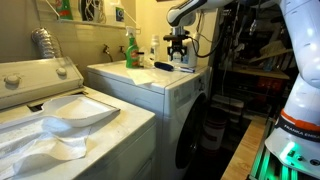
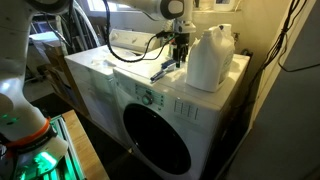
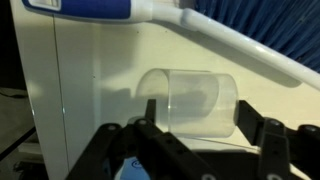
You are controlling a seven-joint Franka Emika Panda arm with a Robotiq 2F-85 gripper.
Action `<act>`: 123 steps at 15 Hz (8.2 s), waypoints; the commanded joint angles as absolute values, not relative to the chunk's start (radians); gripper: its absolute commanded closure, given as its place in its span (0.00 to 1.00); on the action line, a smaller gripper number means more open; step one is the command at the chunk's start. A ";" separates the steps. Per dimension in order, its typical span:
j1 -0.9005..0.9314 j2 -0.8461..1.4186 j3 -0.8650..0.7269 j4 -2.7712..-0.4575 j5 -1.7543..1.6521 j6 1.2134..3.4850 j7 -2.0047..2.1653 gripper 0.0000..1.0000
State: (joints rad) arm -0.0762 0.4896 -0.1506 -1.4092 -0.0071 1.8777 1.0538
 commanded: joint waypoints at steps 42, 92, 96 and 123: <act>-0.085 -0.202 -0.220 -2.383 1.089 2.700 0.114 0.35; -0.133 0.116 -0.219 -2.214 1.698 2.537 -0.519 0.50; -0.141 0.119 -0.214 -2.215 1.693 2.533 -0.515 0.44; -0.147 0.048 -0.211 -2.264 1.041 2.573 -0.108 0.00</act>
State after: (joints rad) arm -0.1320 0.0887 -0.2121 -2.2331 1.1977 2.5595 -0.2056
